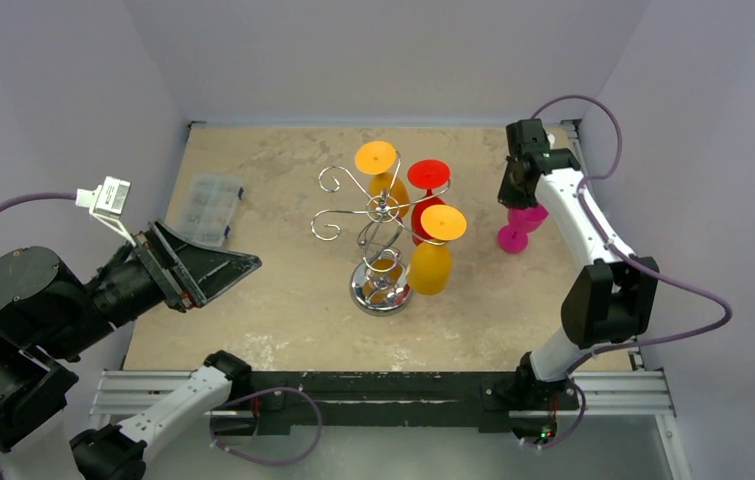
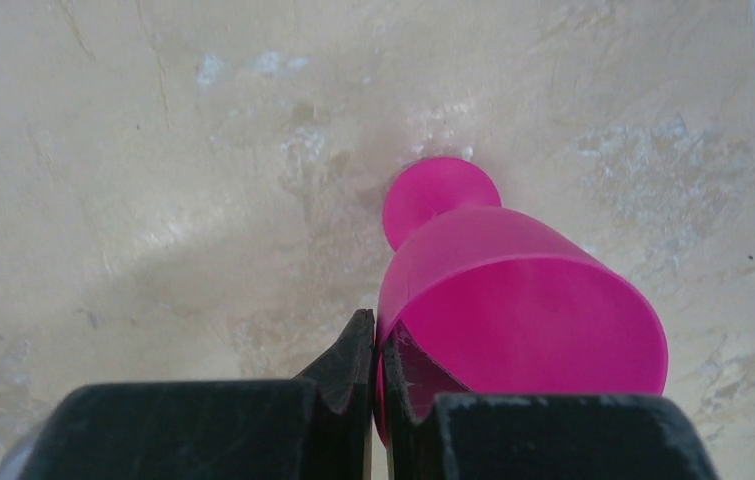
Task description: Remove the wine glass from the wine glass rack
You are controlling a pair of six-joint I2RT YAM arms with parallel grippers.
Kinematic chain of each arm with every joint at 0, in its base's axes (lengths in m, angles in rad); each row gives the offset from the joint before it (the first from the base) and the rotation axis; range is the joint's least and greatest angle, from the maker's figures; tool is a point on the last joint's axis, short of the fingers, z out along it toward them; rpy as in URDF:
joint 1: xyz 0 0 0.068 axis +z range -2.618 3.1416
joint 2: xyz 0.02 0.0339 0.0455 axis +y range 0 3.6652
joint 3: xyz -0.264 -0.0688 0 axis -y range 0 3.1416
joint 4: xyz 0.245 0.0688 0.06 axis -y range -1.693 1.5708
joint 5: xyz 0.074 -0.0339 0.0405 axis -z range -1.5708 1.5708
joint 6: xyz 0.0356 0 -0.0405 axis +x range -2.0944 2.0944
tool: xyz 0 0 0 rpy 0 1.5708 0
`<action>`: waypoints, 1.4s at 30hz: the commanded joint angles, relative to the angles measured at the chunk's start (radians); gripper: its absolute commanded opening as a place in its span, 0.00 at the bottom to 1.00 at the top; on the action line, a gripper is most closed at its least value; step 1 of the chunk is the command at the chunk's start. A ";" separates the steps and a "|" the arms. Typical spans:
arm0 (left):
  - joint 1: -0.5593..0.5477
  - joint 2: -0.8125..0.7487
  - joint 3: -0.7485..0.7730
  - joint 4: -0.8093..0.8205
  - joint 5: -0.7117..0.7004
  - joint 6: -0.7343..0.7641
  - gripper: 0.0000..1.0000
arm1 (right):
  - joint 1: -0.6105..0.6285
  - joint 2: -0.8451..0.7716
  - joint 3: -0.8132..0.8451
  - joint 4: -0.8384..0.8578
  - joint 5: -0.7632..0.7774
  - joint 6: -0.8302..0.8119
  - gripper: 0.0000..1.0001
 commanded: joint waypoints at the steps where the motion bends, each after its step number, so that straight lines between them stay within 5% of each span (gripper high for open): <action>1: 0.005 0.003 0.052 -0.019 -0.033 0.009 0.80 | -0.035 0.054 0.114 0.051 -0.034 -0.009 0.00; 8: 0.005 -0.021 0.051 -0.048 -0.087 0.016 0.80 | -0.049 0.185 0.251 -0.009 -0.068 -0.028 0.02; 12: 0.005 -0.027 0.052 -0.053 -0.103 0.018 0.80 | -0.049 0.183 0.232 0.018 -0.090 -0.023 0.24; 29: 0.005 -0.002 0.069 -0.057 -0.109 0.046 0.80 | -0.050 0.198 0.391 -0.089 -0.175 -0.029 0.73; 42: 0.005 0.023 0.072 -0.050 -0.083 0.068 0.81 | -0.050 0.109 0.563 -0.241 -0.386 0.053 0.77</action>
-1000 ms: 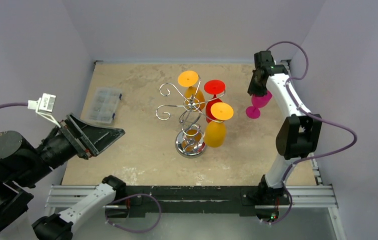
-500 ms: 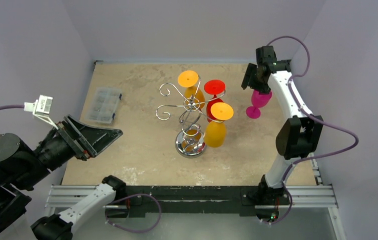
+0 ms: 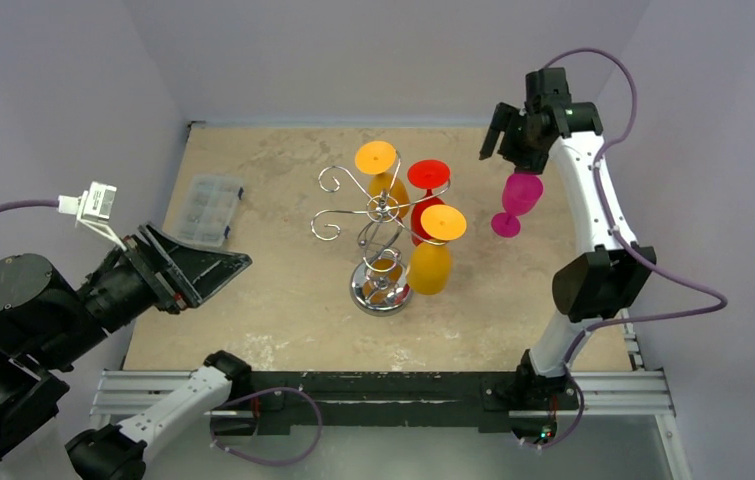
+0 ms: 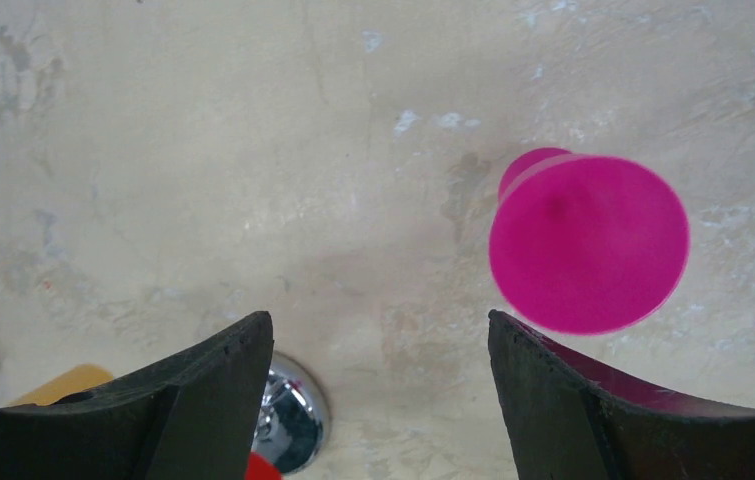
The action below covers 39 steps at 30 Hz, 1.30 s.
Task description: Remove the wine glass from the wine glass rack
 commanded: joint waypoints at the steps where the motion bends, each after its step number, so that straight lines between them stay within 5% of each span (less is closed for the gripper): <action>1: 0.005 0.030 0.025 0.023 0.021 0.036 0.82 | -0.001 -0.106 0.042 -0.045 -0.167 0.061 0.77; 8: 0.005 0.045 0.024 0.014 0.071 0.040 0.86 | 0.000 -0.239 -0.044 0.003 -0.371 0.153 0.77; 14: 0.005 0.053 0.024 -0.037 0.068 0.036 0.87 | 0.000 -0.393 -0.171 0.094 -0.386 0.265 0.79; 18: 0.006 0.040 0.008 -0.051 0.037 0.010 1.00 | 0.000 -0.422 -0.169 0.096 -0.468 0.329 0.79; 29: 0.005 0.055 0.023 -0.025 0.076 0.042 1.00 | 0.000 -0.607 -0.392 0.339 -0.694 0.637 0.93; 39: 0.005 0.031 -0.031 0.015 0.083 0.036 0.98 | 0.000 -0.701 -0.493 0.292 -0.714 0.665 0.79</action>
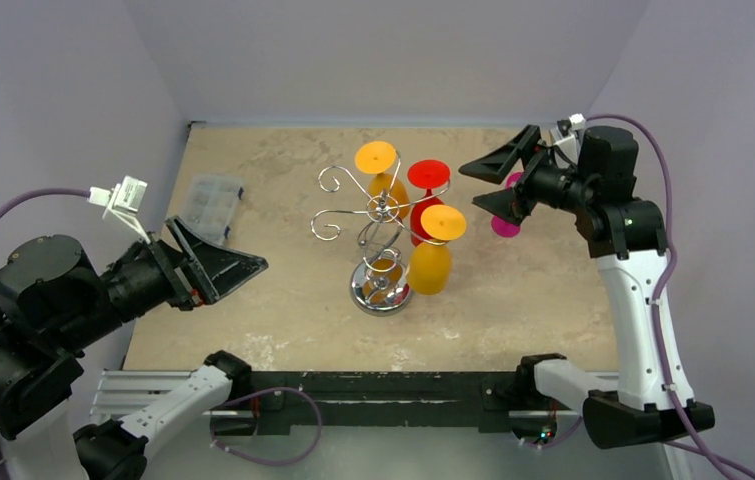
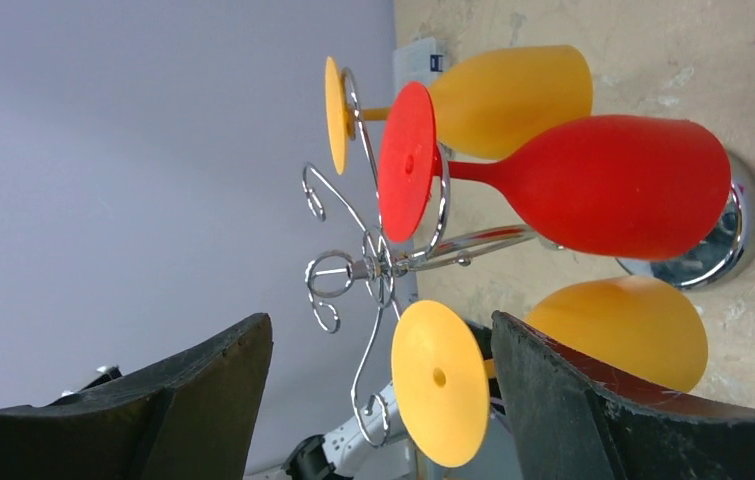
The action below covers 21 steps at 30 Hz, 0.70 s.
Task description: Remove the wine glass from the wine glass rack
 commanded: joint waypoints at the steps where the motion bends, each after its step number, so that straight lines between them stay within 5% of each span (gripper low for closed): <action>1: 0.005 -0.007 -0.017 0.054 0.026 0.013 0.98 | -0.001 -0.057 -0.064 0.029 -0.036 0.042 0.78; 21: 0.005 -0.025 -0.068 0.108 0.061 -0.020 0.96 | 0.029 -0.128 -0.158 0.018 -0.055 0.048 0.63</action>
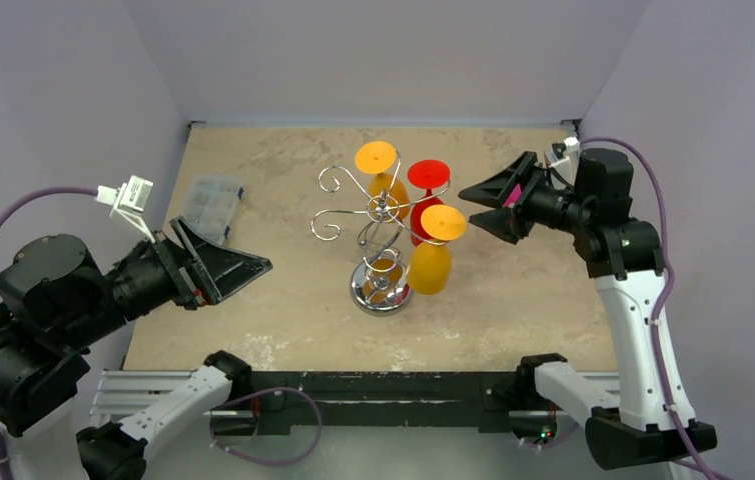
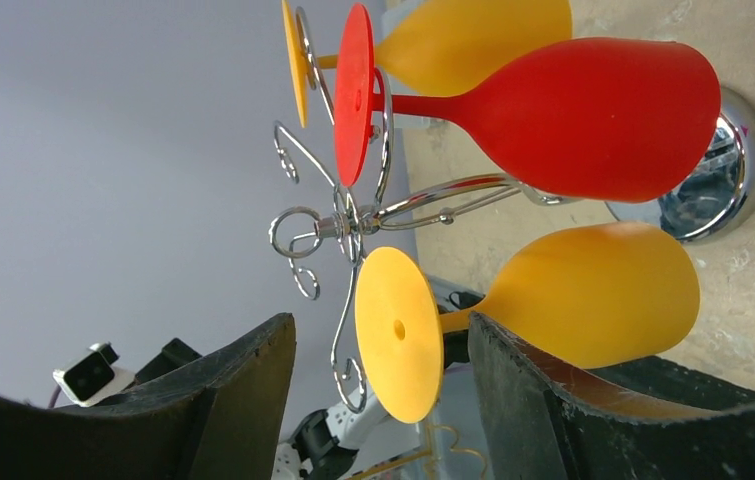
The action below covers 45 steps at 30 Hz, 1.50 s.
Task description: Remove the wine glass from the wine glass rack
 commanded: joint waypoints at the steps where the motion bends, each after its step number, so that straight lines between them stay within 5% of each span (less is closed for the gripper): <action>1: 0.005 -0.012 -0.024 0.064 0.032 -0.017 0.96 | 0.027 -0.016 -0.009 0.018 -0.022 0.012 0.62; 26: 0.005 0.083 -0.043 0.157 0.098 -0.064 0.94 | 0.064 -0.040 -0.049 0.067 -0.059 0.051 0.49; 45: 0.006 0.036 -0.155 0.257 0.072 -0.146 0.92 | 0.065 0.059 0.104 -0.081 -0.092 -0.058 0.42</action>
